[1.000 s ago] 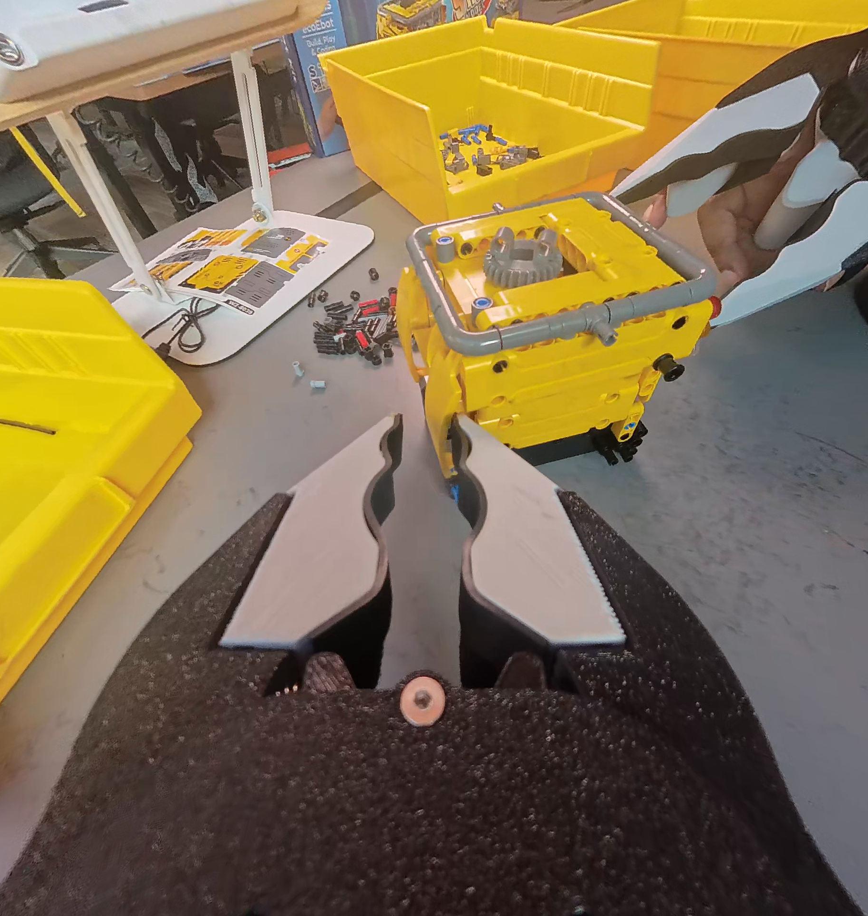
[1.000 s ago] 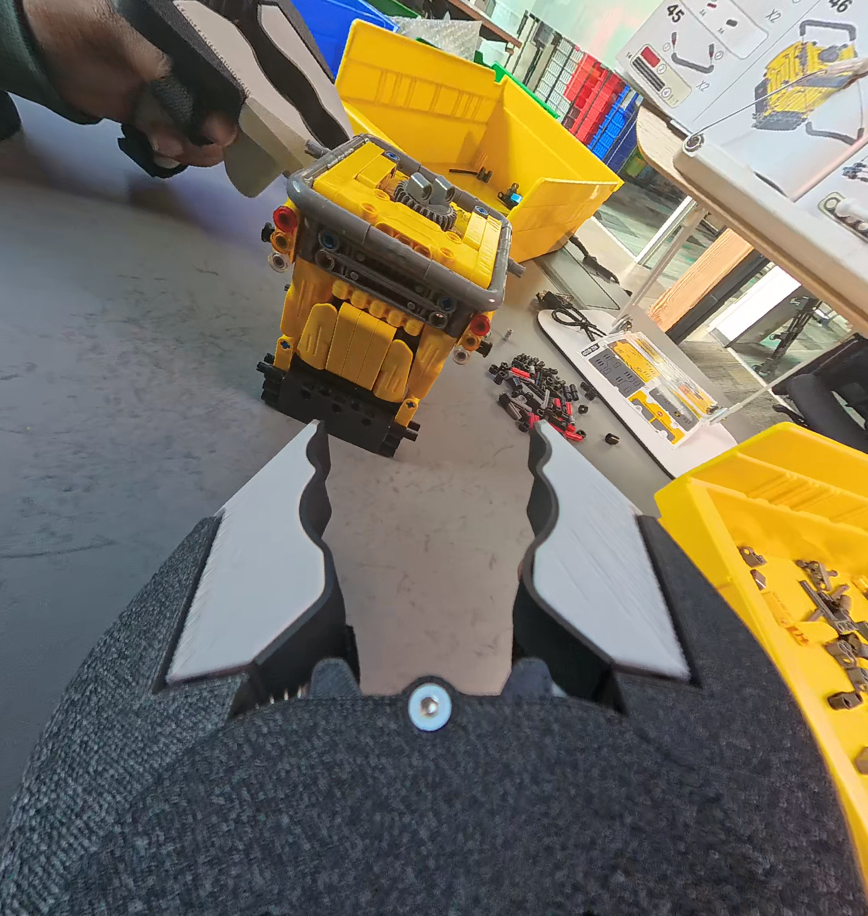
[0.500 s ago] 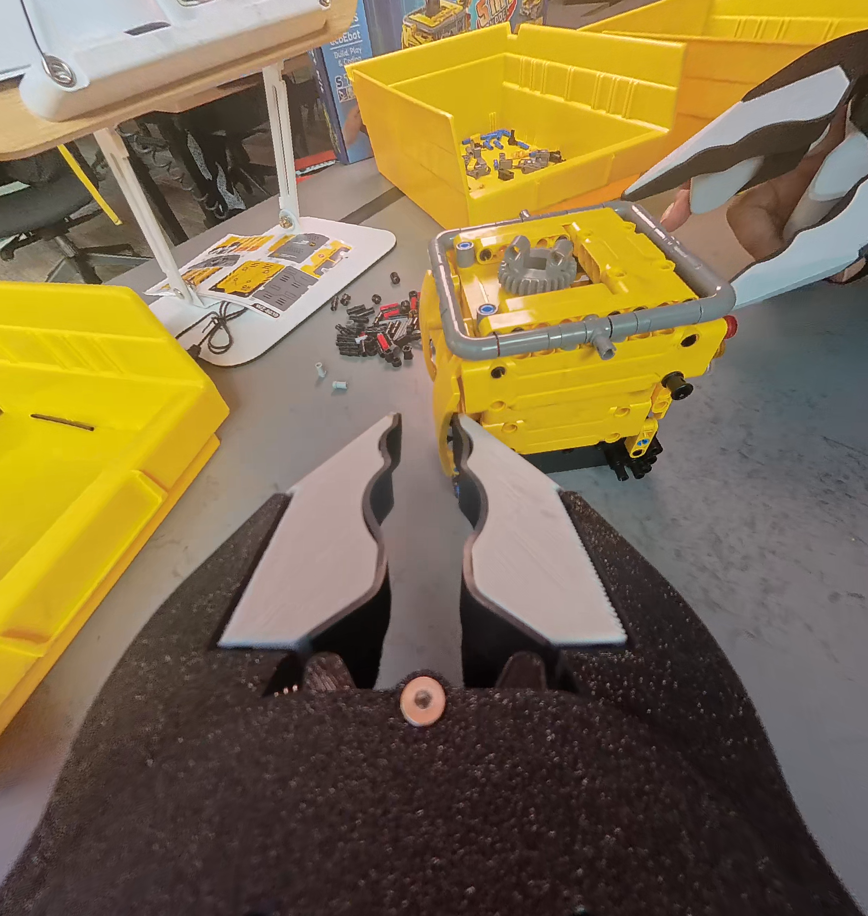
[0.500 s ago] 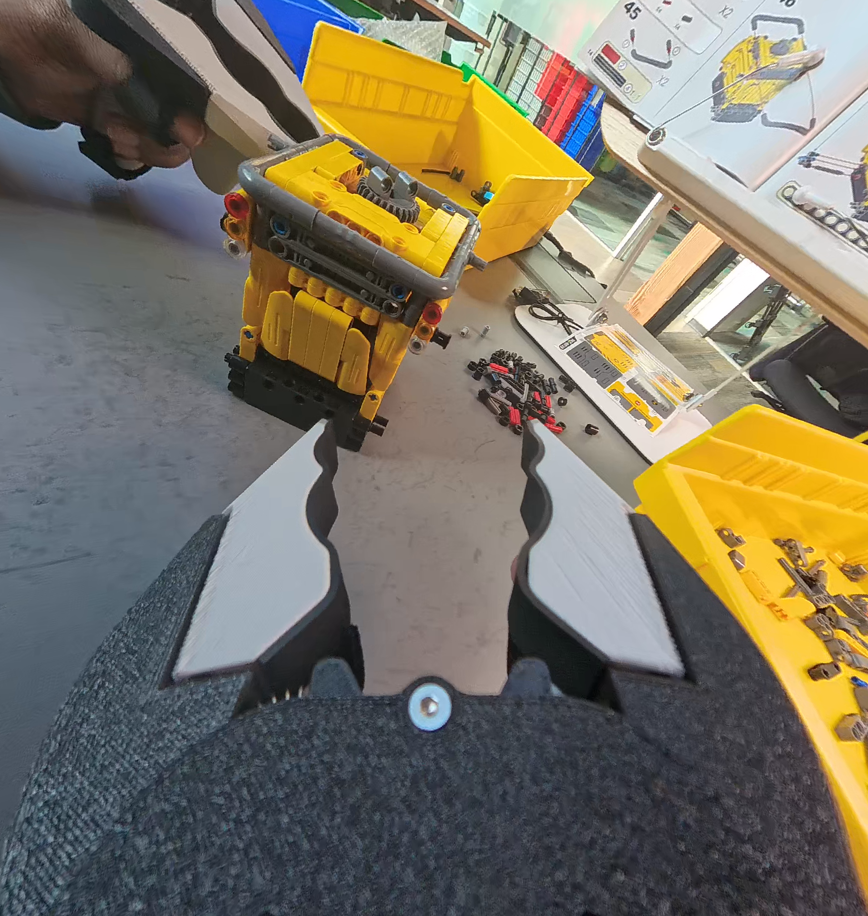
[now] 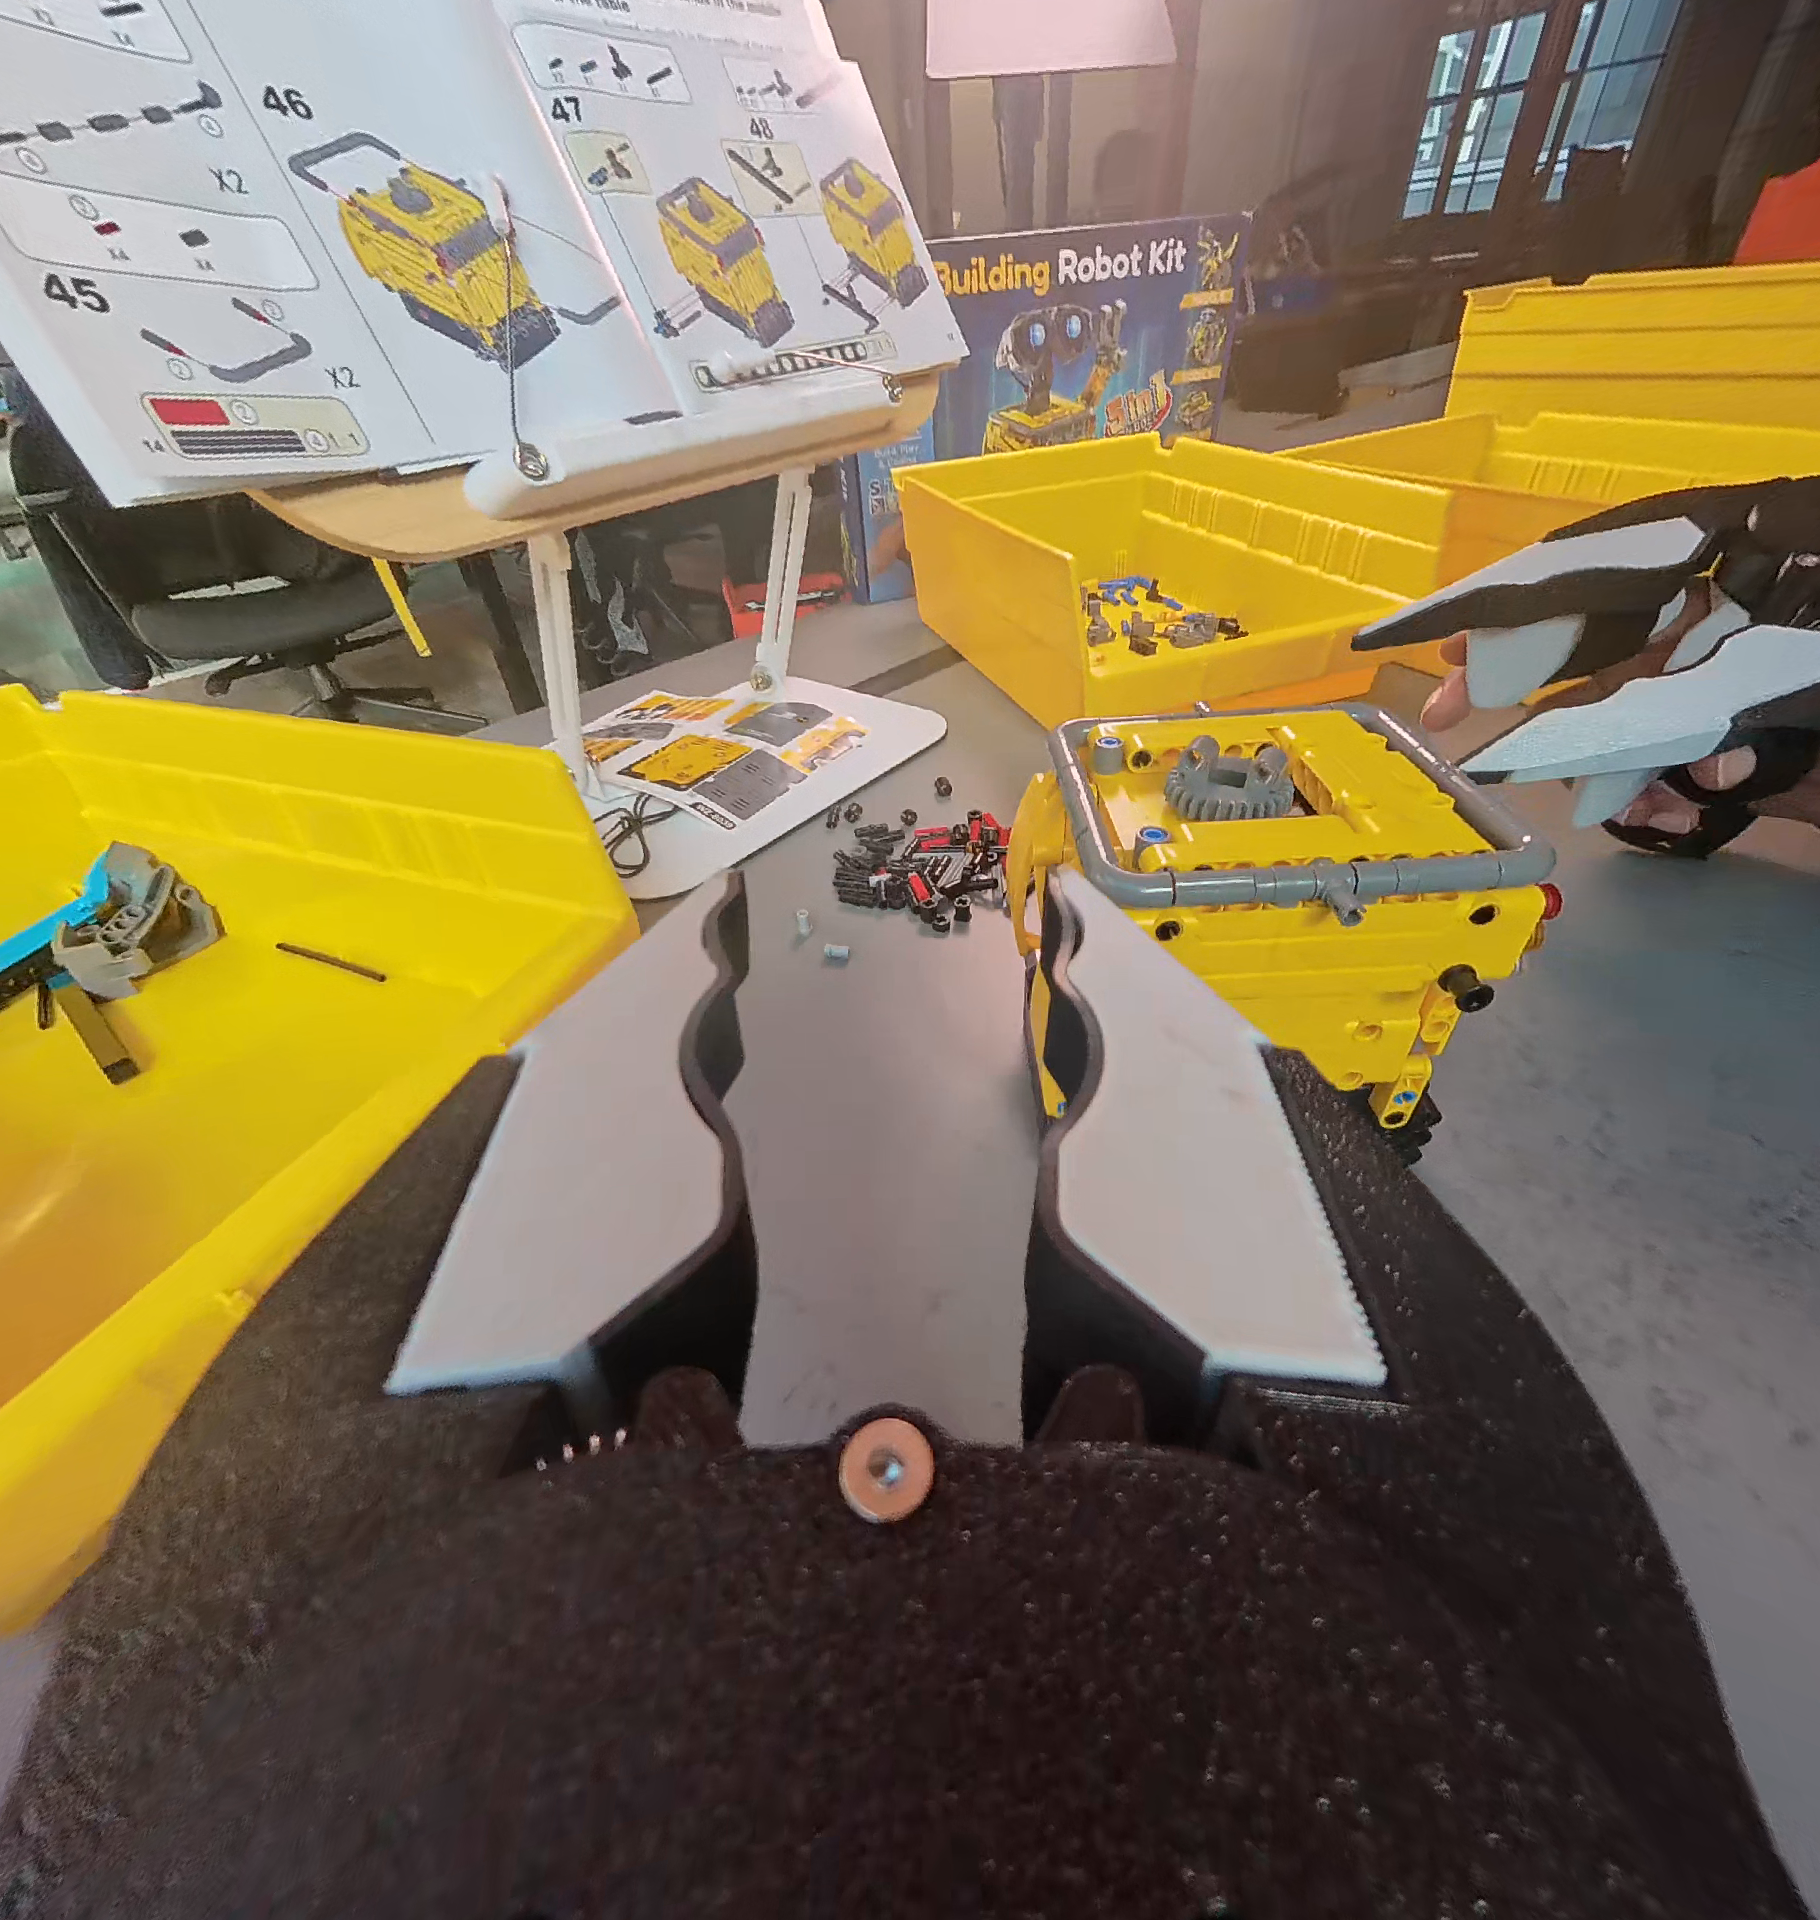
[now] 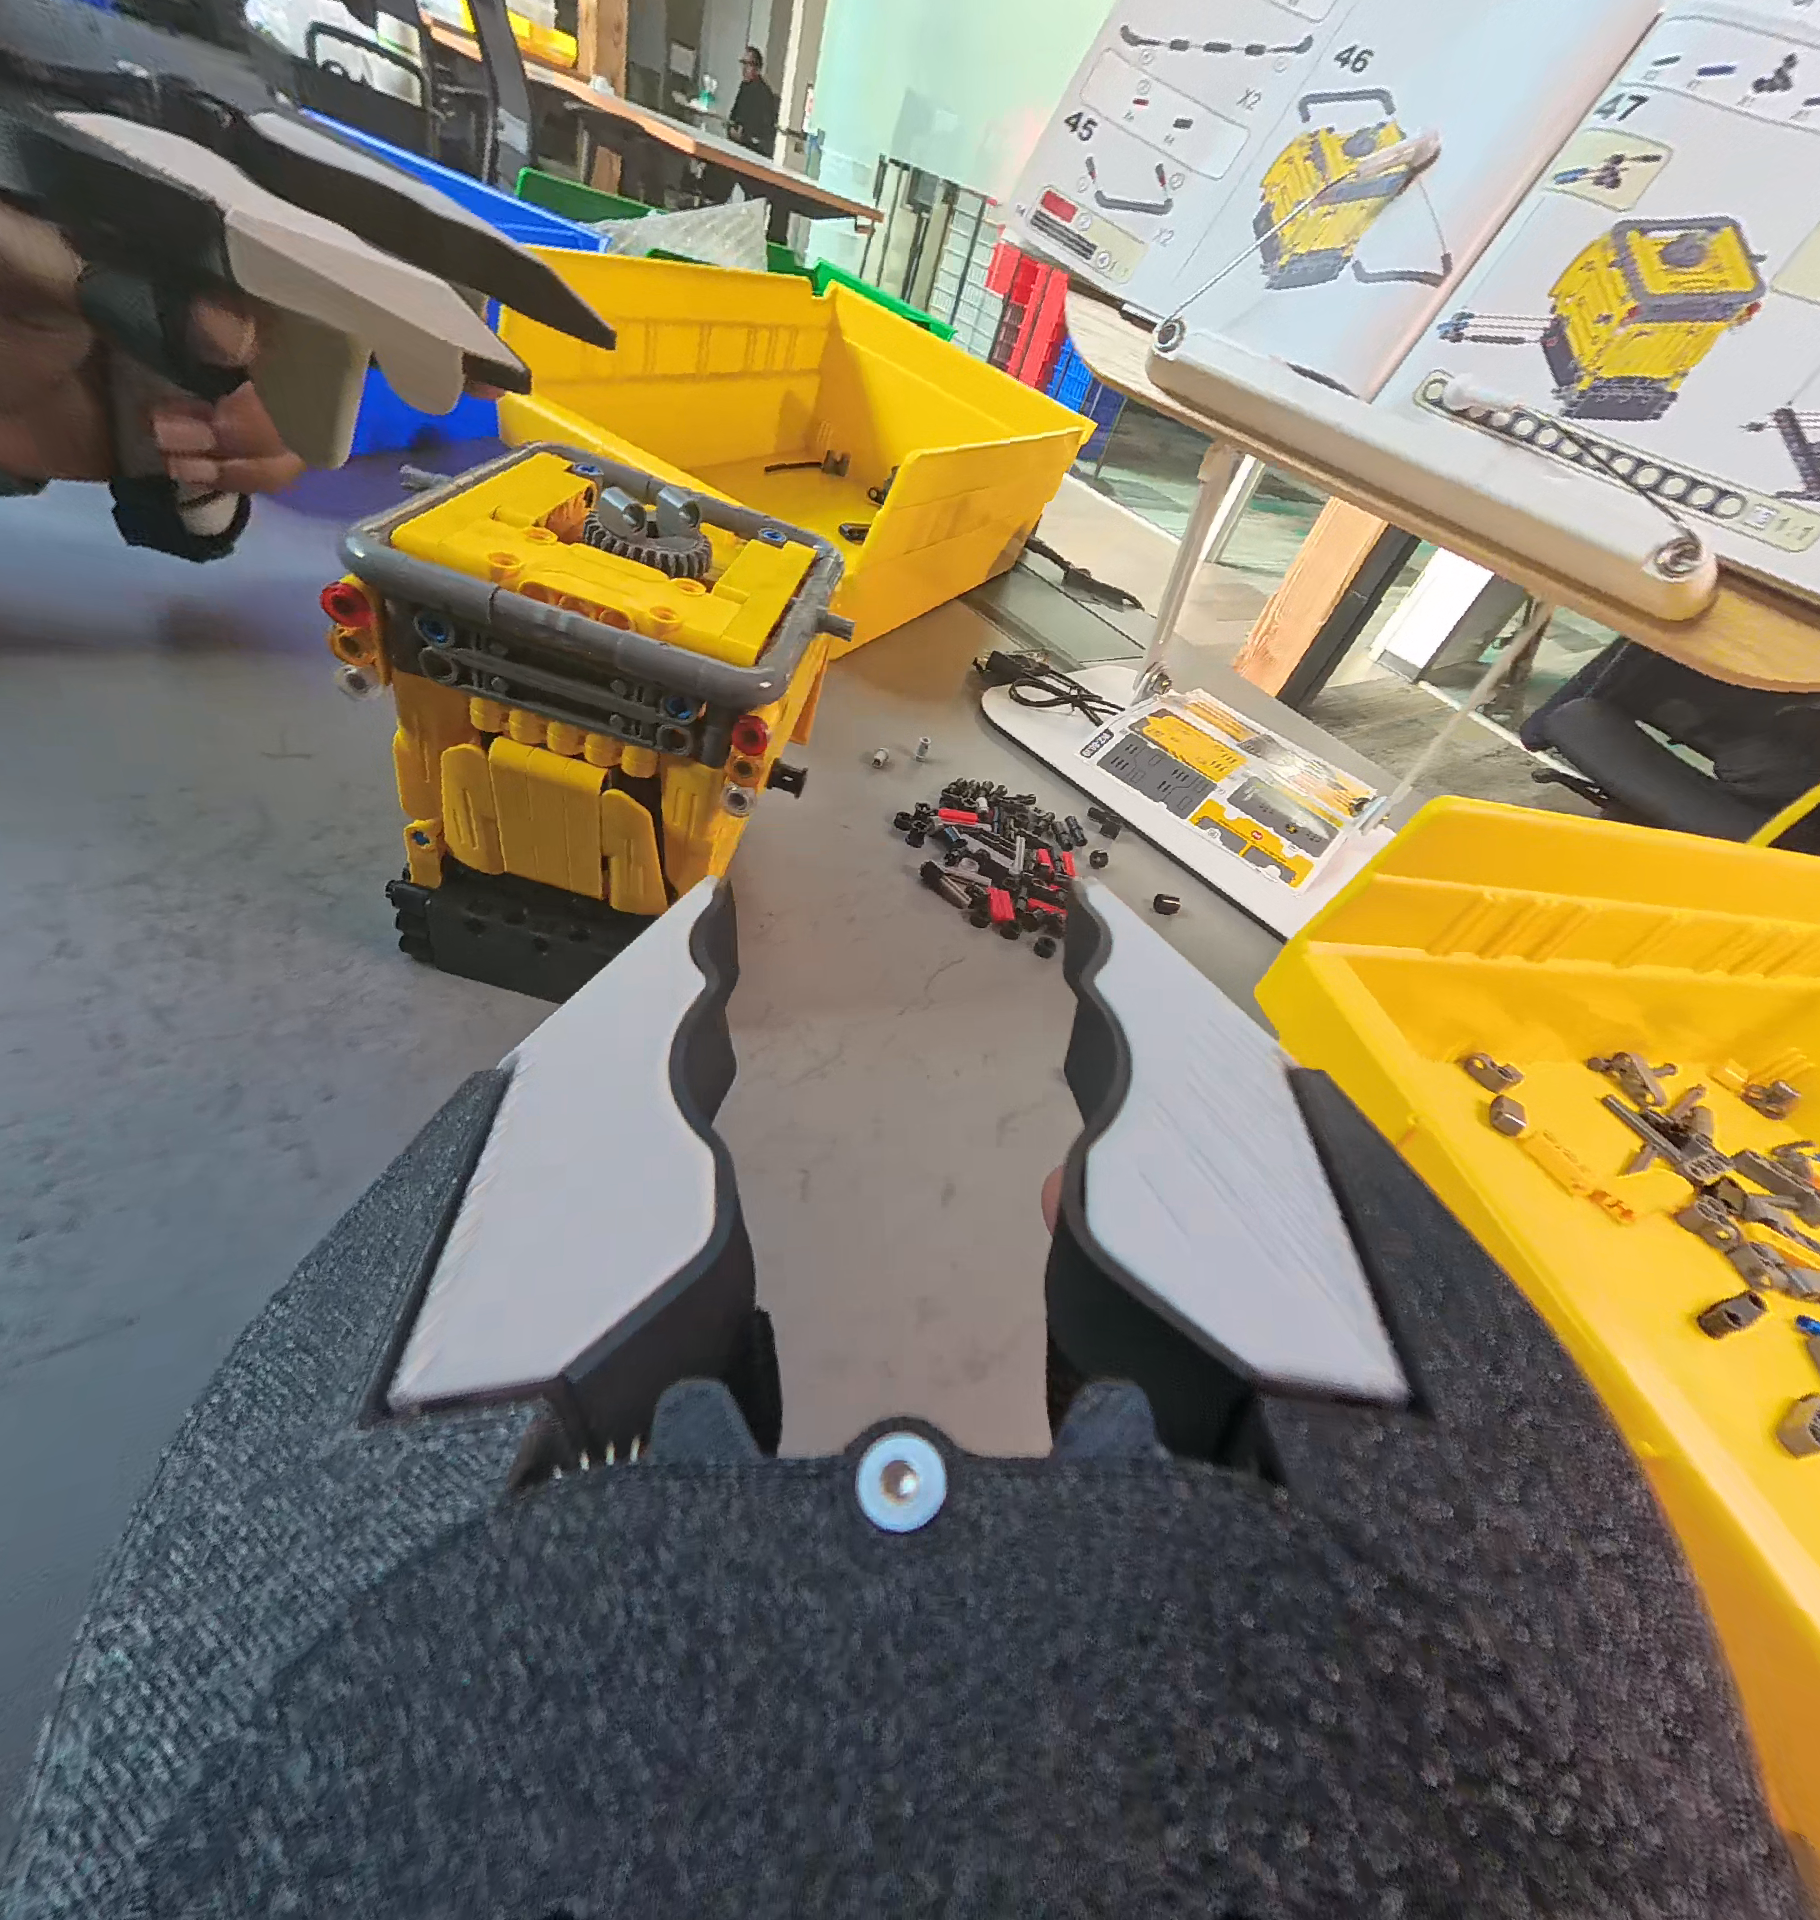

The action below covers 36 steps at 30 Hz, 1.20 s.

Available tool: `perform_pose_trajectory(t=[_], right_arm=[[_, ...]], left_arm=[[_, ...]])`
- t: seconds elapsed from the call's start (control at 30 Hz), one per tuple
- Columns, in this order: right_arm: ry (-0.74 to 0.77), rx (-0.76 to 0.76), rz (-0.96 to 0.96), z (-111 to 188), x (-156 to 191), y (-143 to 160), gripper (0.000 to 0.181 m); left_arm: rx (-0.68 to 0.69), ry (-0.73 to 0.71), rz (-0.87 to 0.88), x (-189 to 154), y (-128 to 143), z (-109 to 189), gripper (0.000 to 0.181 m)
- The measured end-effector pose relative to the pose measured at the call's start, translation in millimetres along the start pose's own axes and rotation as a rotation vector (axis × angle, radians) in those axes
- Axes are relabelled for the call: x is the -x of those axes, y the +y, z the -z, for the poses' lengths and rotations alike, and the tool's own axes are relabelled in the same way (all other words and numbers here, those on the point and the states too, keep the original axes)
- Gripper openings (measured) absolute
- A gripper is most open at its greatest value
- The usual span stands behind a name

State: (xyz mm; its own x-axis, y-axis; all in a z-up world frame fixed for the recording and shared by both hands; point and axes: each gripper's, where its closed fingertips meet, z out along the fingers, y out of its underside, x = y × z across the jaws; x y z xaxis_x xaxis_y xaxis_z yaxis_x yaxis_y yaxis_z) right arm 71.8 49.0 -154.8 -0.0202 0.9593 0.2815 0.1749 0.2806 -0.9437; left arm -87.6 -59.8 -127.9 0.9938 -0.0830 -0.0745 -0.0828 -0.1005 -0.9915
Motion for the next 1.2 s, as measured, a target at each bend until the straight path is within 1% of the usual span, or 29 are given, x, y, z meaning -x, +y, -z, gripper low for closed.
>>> perform_pose_trajectory(t=[0.1,0.2,0.33,0.43,0.5,0.6,0.67,0.77,0.83,0.87,0.9,0.93,0.97,1.0,1.07,1.2], right_arm=[[0.057,-0.013,-0.062,2,-15,-2,0.062],[0.124,-0.047,-0.088,-5,-36,-19,0.062],[0.204,-0.12,-0.077,-32,-73,-68,0.058],[0.268,-0.208,-0.058,-58,-107,-114,0.054],[0.307,-0.261,-0.062,-75,-128,-140,0.053],[0.351,-0.299,-0.087,-101,-153,-160,0.053],[0.368,-0.309,-0.096,-116,-164,-162,0.049],[0.368,-0.252,-0.112,-138,-178,-145,0.048],[0.356,-0.215,-0.118,-147,-184,-129,0.044],[0.363,-0.214,-0.108,-148,-187,-123,0.036],[0.372,-0.221,-0.094,-148,-189,-118,0.023],[0.375,-0.219,-0.085,-150,-191,-114,0.014],[0.368,-0.2,-0.082,-152,-192,-110,0.009],[0.358,-0.187,-0.091,-154,-194,-108,0.006],[0.385,-0.197,-0.092,-151,-202,-110,0.002],[0.401,-0.157,-0.126,-153,-211,-100,0.002]], left_arm=[[-0.013,-0.004,0.024,1,-1,0,0.048],[-0.033,-0.043,0.024,8,-2,-3,0.042],[-0.074,-0.101,0.064,25,-6,-11,0.042],[-0.106,-0.203,0.089,45,-9,-13,0.049],[-0.129,-0.256,0.065,58,-18,-14,0.048],[-0.181,-0.325,0.017,77,-38,-19,0.039],[-0.213,-0.346,0.023,88,-50,-26,0.031],[-0.23,-0.351,0.088,101,-54,-37,0.026],[-0.225,-0.339,0.116,103,-47,-43,0.026],[-0.219,-0.335,0.117,102,-40,-44,0.025],[-0.208,-0.33,0.114,99,-34,-44,0.025],[-0.193,-0.324,0.113,97,-27,-44,0.025],[-0.178,-0.313,0.116,93,-20,-44,0.025],[-0.164,-0.298,0.121,89,-16,-45,0.025],[-0.145,-0.268,0.122,81,-12,-46,0.026],[-0.135,-0.232,0.079,70,-13,-52,0.026]])
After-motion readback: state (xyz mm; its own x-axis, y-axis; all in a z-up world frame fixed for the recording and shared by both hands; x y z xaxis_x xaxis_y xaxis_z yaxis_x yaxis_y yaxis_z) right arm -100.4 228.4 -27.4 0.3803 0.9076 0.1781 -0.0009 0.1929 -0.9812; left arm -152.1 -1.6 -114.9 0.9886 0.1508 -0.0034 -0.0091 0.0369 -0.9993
